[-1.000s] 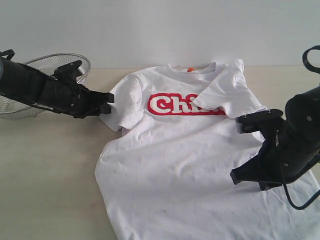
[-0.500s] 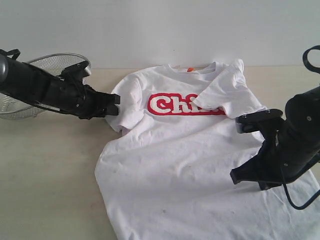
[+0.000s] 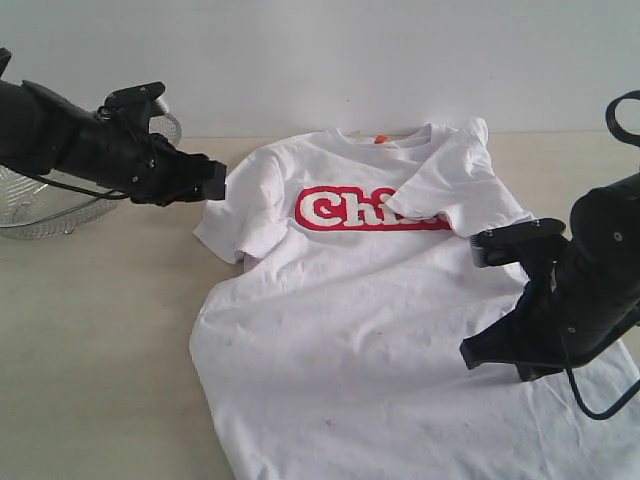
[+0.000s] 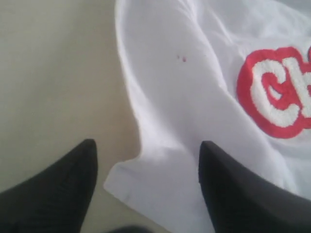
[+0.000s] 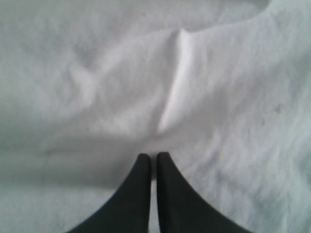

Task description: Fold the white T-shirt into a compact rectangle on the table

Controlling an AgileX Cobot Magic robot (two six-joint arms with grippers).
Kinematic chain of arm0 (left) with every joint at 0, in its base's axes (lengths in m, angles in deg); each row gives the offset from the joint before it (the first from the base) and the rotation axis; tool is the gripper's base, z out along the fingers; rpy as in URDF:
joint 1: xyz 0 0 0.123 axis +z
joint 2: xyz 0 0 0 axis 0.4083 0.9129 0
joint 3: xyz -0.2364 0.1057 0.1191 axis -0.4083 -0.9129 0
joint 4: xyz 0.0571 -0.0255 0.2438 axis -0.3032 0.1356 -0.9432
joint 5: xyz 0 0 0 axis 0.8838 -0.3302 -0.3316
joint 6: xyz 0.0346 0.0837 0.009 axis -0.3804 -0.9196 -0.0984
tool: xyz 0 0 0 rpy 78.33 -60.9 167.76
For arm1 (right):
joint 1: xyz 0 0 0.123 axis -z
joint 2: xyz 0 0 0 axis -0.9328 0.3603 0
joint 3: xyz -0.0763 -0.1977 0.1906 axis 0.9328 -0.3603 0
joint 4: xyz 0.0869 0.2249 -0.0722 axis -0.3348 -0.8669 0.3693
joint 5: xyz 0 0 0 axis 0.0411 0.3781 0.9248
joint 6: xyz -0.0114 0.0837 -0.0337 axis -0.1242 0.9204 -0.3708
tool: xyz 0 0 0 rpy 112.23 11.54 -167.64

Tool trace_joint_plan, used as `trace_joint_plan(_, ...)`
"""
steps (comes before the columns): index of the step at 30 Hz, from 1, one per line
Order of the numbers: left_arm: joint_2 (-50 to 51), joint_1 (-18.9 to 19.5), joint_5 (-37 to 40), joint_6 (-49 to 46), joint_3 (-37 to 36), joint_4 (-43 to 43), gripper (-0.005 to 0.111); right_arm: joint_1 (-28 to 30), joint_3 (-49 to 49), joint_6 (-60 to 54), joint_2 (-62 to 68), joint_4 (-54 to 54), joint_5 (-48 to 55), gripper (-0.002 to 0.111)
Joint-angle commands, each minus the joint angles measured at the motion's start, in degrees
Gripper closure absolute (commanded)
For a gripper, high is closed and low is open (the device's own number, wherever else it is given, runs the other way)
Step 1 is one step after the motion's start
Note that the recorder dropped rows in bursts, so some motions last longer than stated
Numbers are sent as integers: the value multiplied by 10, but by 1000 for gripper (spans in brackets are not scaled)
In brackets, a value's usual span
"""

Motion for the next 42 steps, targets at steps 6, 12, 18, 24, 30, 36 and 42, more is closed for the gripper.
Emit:
trace_joint_plan(6, 39, 1, -13, 45, 5, -42, 48, 0, 2, -8, -6, -5, 2, 109)
trace_joint_plan(12, 71, 1, 1, 45, 32, 2, 48, 0, 2, -19, -6, -16, 2, 109)
trace_joint_plan(18, 91, -3, 41, 45, 65, 59, 51, 0, 2, -36, -6, -31, 1, 109)
trace_joint_plan(24, 107, -10, 83, 43, 116, 62, 102, 0, 2, -37, -6, -31, 2, 109)
trace_joint_plan(30, 103, -10, 96, 53, 127, 62, 102, 0, 2, -37, -6, -31, 1, 109)
trace_joint_plan(36, 88, -17, 133, 22, 180, 78, 102, 0, 2, -37, -6, -31, -2, 109)
trace_joint_plan(42, 133, -103, 128, 10, 260, 72, 102, 0, 2, -38, -6, -31, -5, 109)
